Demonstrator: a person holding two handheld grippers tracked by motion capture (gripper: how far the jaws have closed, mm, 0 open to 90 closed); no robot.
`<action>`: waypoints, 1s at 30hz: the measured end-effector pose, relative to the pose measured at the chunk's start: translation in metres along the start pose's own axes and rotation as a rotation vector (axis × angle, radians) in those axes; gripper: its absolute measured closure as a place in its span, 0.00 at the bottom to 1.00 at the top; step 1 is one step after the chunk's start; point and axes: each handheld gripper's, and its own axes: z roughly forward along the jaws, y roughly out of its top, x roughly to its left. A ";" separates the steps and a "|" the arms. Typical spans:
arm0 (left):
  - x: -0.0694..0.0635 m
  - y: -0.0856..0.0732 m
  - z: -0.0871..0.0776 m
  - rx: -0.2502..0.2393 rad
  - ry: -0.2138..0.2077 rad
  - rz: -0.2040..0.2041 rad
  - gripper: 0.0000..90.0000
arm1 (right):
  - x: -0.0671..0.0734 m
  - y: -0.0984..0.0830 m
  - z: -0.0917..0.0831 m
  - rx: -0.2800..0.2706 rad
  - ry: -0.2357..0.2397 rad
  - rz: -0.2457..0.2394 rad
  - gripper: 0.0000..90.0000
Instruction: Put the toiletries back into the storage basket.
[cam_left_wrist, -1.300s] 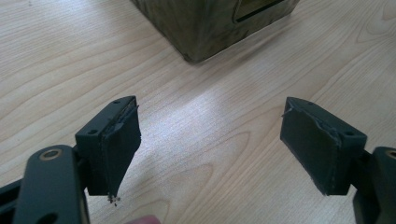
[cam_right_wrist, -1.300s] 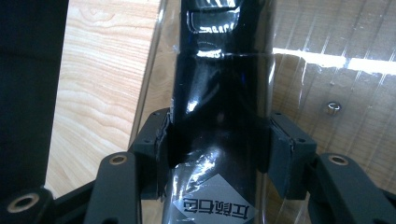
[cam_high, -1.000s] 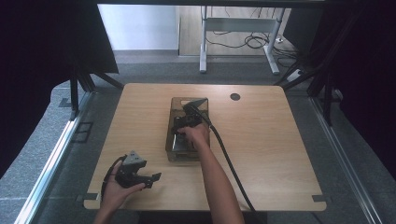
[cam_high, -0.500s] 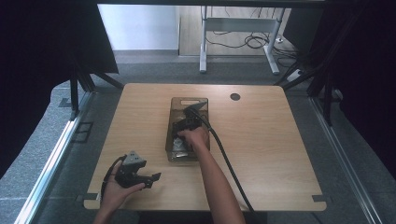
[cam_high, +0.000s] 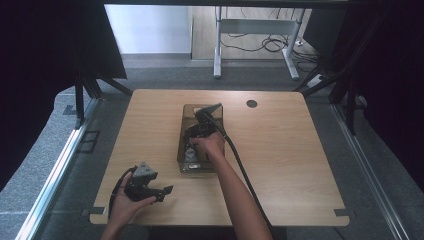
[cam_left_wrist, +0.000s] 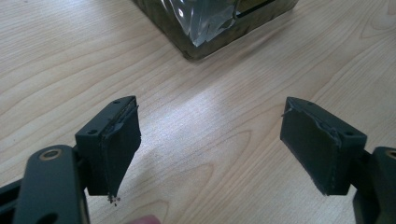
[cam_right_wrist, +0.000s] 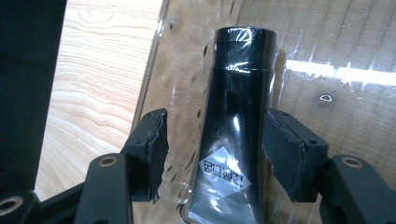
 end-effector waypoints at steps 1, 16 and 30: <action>0.000 0.000 0.000 0.000 -0.001 0.000 0.23 | 0.000 -0.001 -0.002 -0.005 -0.004 -0.009 0.45; 0.000 -0.004 -0.003 -0.005 0.022 -0.009 0.23 | -0.008 -0.024 -0.053 -0.083 0.026 -0.277 0.42; -0.003 -0.004 -0.003 -0.014 0.062 -0.005 0.23 | -0.054 -0.073 -0.100 -0.221 0.006 -0.437 0.41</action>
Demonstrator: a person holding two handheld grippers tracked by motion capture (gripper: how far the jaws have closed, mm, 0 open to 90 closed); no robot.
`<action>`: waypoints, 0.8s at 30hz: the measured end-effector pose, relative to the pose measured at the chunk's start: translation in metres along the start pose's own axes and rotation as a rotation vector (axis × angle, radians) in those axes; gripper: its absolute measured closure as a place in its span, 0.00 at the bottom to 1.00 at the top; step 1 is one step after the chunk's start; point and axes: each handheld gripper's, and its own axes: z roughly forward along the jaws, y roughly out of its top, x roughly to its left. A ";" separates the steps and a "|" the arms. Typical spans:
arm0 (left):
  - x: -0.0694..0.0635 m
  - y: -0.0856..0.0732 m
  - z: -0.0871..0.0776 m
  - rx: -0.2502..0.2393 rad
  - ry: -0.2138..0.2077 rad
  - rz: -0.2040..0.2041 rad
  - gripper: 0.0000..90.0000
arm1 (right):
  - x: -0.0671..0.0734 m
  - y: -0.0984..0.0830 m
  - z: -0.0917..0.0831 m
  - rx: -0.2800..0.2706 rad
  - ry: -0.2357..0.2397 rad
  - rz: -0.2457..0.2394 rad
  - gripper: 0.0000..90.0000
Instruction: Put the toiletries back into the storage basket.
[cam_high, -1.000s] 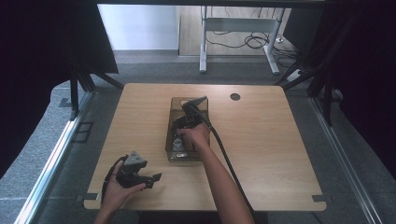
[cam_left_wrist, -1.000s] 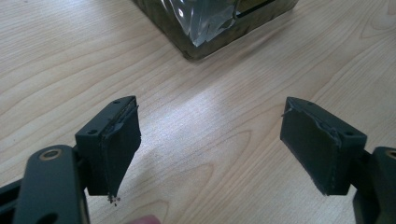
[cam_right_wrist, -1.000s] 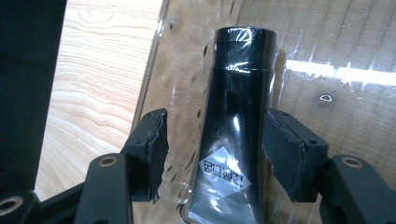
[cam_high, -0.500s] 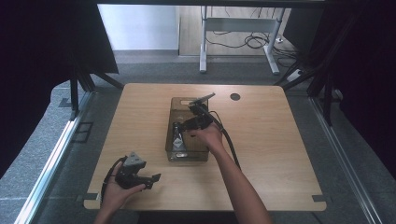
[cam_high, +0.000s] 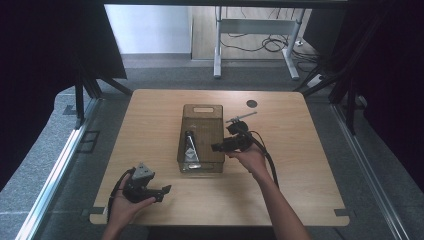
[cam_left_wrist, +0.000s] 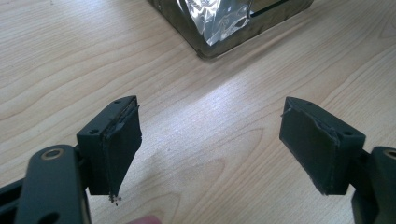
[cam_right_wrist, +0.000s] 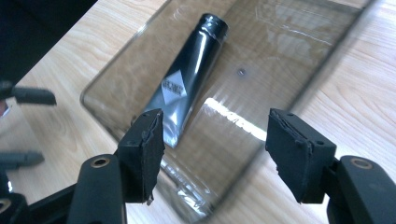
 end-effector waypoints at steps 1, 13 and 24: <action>0.000 0.000 0.000 0.002 0.001 0.002 0.23 | -0.001 -0.006 -0.004 -0.007 0.005 0.000 0.41; -0.002 0.001 0.000 0.013 0.012 0.011 0.23 | -0.037 -0.090 -0.040 -0.078 -0.078 -0.018 0.42; -0.009 0.001 0.007 0.035 0.007 0.026 0.23 | -0.061 -0.131 -0.044 -0.152 -0.077 0.042 0.42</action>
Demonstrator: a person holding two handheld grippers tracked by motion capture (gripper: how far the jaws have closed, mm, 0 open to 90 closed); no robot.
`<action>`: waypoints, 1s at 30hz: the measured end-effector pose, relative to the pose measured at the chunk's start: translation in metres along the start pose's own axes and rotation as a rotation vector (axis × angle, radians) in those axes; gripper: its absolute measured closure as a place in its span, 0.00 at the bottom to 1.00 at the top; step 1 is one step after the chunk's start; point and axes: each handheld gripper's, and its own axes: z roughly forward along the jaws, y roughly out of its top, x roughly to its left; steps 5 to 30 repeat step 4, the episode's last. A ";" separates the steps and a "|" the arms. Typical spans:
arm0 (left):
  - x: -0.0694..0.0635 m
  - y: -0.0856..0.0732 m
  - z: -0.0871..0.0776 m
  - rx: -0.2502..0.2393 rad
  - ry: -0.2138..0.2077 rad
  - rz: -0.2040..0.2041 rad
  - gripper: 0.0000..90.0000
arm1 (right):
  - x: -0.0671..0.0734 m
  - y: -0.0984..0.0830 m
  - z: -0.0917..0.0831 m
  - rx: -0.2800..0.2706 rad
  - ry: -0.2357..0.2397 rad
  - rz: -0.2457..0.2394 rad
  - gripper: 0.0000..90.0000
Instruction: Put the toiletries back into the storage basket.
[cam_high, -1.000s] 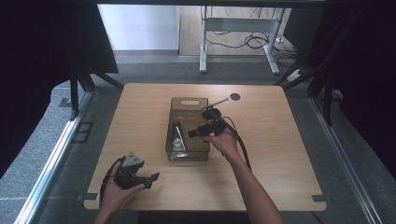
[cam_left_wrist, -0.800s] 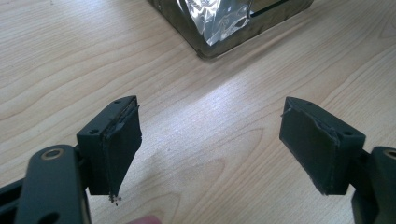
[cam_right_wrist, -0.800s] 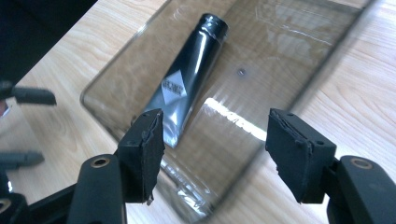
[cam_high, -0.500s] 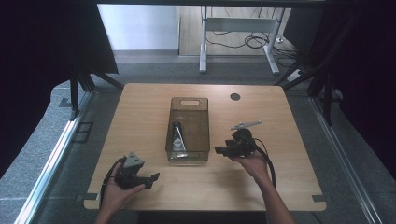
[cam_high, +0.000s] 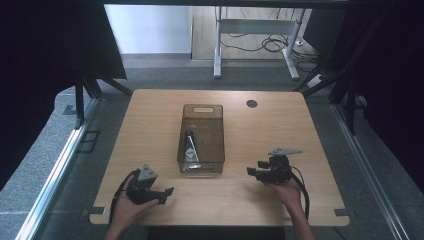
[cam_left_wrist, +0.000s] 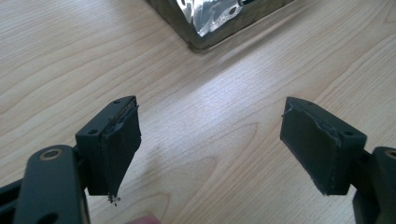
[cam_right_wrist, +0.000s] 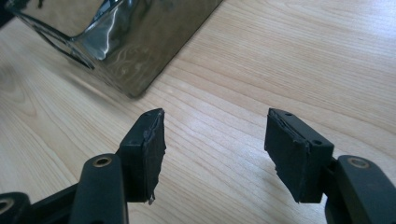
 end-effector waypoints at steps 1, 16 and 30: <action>0.000 0.000 0.000 0.001 -0.001 0.001 0.23 | 0.001 0.001 -0.001 0.000 -0.010 -0.019 0.42; 0.002 -0.001 0.001 0.000 -0.002 -0.004 0.23 | 0.000 0.000 -0.006 -0.015 -0.031 -0.035 0.41; 0.002 -0.001 0.001 0.000 -0.002 -0.004 0.23 | 0.000 0.000 -0.006 -0.015 -0.031 -0.035 0.41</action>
